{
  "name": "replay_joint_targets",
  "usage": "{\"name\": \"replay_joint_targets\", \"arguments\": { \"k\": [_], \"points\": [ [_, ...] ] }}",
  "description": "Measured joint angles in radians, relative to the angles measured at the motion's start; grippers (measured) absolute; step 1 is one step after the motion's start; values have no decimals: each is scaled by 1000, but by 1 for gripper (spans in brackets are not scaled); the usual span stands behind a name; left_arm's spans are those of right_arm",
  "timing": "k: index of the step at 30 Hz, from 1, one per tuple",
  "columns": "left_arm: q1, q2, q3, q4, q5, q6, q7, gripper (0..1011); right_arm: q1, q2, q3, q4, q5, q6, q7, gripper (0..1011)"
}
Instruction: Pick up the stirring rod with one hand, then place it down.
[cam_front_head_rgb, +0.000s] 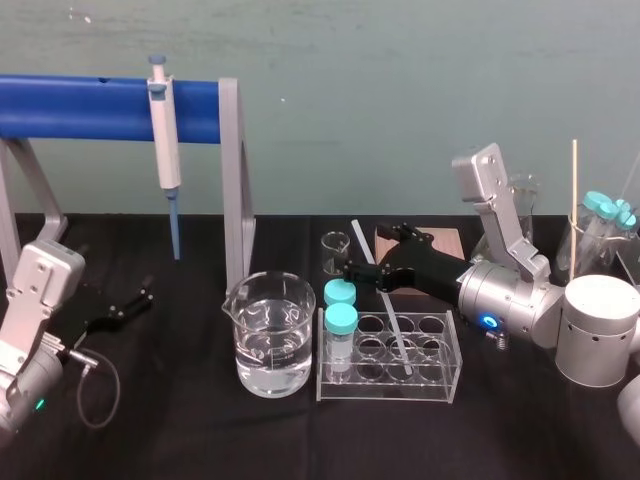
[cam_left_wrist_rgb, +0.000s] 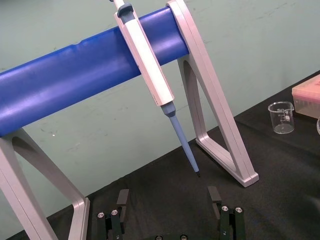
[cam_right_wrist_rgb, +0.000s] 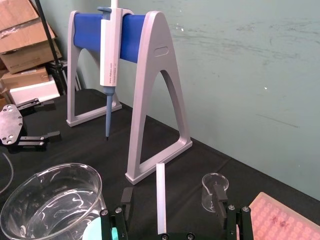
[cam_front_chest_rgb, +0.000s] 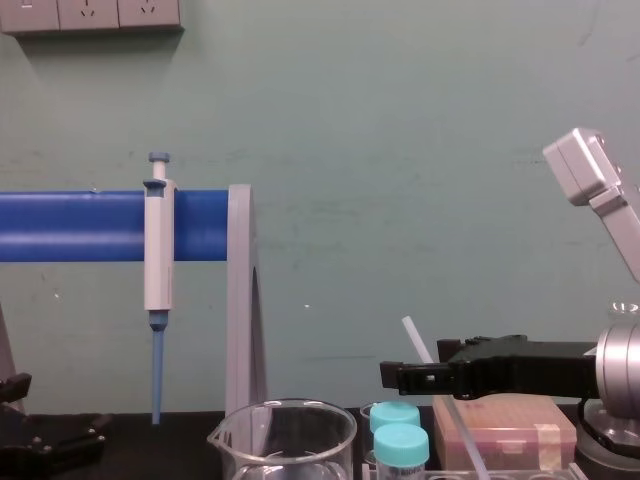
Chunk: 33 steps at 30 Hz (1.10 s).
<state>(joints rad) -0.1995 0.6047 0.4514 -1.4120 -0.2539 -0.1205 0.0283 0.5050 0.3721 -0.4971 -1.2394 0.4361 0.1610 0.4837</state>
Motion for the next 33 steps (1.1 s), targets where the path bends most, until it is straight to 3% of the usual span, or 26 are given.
{"name": "replay_joint_targets", "arguments": {
  "k": [4, 11, 17, 23, 33],
  "points": [
    [0, 0, 0, 0, 0, 0, 0, 1000, 0, 0, 0, 0, 0, 0, 0, 995],
    [0, 0, 0, 0, 0, 0, 0, 1000, -1, 1, 0, -1, 1, 0, 0, 840],
    [0, 0, 0, 0, 0, 0, 0, 1000, -1, 1, 0, -1, 2, -1, -1, 682],
    [0, 0, 0, 0, 0, 0, 0, 1000, -1, 1, 0, -1, 2, -1, -2, 432],
    [0, 0, 0, 0, 0, 0, 0, 1000, -1, 1, 0, -1, 2, -2, -2, 151]
  ]
}}
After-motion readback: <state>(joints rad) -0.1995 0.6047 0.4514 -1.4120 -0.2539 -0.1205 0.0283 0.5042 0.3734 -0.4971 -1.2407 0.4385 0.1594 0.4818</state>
